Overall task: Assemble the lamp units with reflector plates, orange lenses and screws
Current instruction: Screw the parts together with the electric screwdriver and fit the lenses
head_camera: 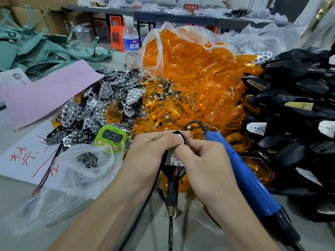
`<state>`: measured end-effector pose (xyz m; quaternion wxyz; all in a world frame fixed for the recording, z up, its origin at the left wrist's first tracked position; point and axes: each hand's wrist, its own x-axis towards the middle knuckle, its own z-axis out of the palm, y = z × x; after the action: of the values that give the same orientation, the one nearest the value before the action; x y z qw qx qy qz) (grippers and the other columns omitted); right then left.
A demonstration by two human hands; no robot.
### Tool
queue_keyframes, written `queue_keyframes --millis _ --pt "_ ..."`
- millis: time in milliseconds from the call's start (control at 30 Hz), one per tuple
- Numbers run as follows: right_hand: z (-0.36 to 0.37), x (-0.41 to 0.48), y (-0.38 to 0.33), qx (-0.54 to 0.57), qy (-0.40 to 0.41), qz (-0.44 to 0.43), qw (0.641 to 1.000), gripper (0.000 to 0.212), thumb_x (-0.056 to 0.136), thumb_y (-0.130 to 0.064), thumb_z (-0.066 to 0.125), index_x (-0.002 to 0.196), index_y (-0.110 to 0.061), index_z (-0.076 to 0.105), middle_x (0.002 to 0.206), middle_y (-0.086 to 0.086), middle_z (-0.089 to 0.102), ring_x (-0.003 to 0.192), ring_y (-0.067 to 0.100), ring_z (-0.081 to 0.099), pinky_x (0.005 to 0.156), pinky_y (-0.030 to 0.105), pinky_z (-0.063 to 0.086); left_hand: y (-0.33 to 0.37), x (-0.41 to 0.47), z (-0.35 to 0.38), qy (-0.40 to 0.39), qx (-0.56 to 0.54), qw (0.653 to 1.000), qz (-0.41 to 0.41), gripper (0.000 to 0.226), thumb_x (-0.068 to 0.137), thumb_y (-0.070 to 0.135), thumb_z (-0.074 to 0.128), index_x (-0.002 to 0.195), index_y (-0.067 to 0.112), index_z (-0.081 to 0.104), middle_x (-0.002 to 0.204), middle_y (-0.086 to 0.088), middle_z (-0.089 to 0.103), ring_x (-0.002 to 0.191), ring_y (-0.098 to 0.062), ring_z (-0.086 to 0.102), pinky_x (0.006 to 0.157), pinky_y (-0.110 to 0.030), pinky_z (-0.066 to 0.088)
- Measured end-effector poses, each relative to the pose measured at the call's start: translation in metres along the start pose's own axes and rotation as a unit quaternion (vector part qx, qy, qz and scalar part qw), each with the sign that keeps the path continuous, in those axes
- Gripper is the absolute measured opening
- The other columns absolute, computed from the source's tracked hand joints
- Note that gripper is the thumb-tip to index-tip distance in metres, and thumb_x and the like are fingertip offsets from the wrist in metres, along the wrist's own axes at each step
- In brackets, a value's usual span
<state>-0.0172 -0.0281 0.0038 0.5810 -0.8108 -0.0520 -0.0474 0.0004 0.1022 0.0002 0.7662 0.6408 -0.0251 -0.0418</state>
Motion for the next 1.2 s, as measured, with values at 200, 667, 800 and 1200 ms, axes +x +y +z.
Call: queue_keyframes --millis 200,667,800,1200 --pt "-0.001 -0.002 -0.002 0.0 -0.018 0.004 1.0 0.032 0.073 -0.042 0.059 0.049 -0.022 0.055 0.043 -0.013 0.03 0.046 0.006 0.026 0.044 0.022 0.026 0.003 -0.003 0.0 0.019 -0.008 1.0 -0.015 0.03 0.047 0.05 0.067 0.064 0.03 0.08 0.082 0.001 0.076 0.087 -0.018 0.07 0.095 -0.049 0.056" --pt "-0.001 -0.001 -0.007 0.08 -0.097 0.024 0.992 0.026 0.071 -0.03 0.063 0.093 -0.02 0.075 0.081 0.012 0.072 0.07 0.026 0.062 0.07 0.054 0.054 0.005 -0.002 -0.008 0.059 -0.08 0.995 0.031 0.02 0.077 0.02 0.063 0.08 0.02 0.082 0.099 -0.009 0.079 0.091 -0.018 0.075 0.078 -0.03 0.062" --pt "-0.005 -0.002 -0.009 0.098 -0.068 0.029 0.992 0.025 0.071 -0.029 0.062 0.091 -0.025 0.077 0.063 0.007 0.061 0.054 0.014 0.047 0.048 0.033 0.039 0.009 -0.004 -0.006 0.076 -0.087 0.993 0.039 0.02 0.075 0.015 0.061 0.076 0.013 0.08 0.1 -0.008 0.078 0.094 -0.019 0.074 0.075 -0.029 0.061" --pt "-0.019 0.002 -0.012 0.155 -0.139 0.064 0.976 0.024 0.072 -0.022 0.066 0.09 -0.02 0.081 0.091 0.03 0.067 0.071 0.027 0.057 0.064 0.041 0.047 0.016 -0.007 -0.004 0.042 -0.101 0.992 0.066 0.025 0.075 0.009 0.059 0.073 0.014 0.083 0.099 -0.007 0.081 0.089 -0.019 0.078 0.069 -0.025 0.06"
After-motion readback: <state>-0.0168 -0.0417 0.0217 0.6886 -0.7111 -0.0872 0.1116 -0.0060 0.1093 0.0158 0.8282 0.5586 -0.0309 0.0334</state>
